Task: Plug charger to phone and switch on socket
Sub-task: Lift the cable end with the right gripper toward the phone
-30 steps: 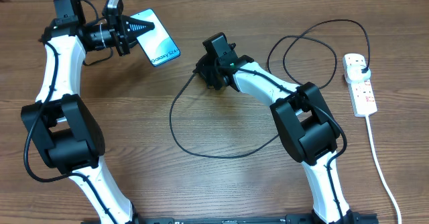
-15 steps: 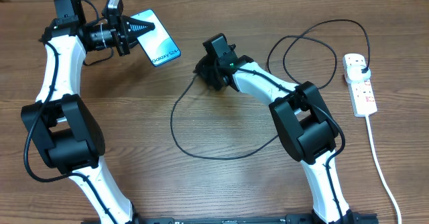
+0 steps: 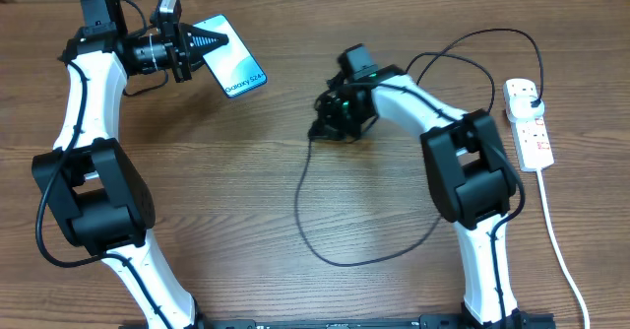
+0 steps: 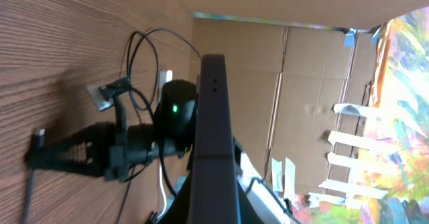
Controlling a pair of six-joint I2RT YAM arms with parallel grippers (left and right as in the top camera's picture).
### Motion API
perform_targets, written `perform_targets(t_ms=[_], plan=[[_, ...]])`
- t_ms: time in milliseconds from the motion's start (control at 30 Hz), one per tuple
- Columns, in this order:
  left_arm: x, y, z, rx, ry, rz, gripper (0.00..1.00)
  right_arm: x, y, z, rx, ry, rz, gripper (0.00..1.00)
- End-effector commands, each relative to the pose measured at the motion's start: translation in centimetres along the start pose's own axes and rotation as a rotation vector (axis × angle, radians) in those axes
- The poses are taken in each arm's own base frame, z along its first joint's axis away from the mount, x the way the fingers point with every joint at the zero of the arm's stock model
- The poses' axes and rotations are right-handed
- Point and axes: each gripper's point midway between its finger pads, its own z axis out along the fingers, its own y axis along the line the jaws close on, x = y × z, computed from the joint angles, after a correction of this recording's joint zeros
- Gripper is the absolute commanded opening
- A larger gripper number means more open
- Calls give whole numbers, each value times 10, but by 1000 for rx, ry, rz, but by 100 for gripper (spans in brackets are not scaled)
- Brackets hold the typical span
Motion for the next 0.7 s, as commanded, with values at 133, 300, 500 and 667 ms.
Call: perform_targets(t_ms=[133,300,500,667], plan=[[12,-17,18,28,55,146,4,32,32,-64,-197,63,-467,4],[18,-18,29,30,80,163,4,63,59,-104,-240,70,-613,4],[26,-17,38,30,105,187,4,78,51,-108,-179,106,-585,4],[27,-16,38,29,107,192,4,86,33,-91,-104,148,-518,4]])
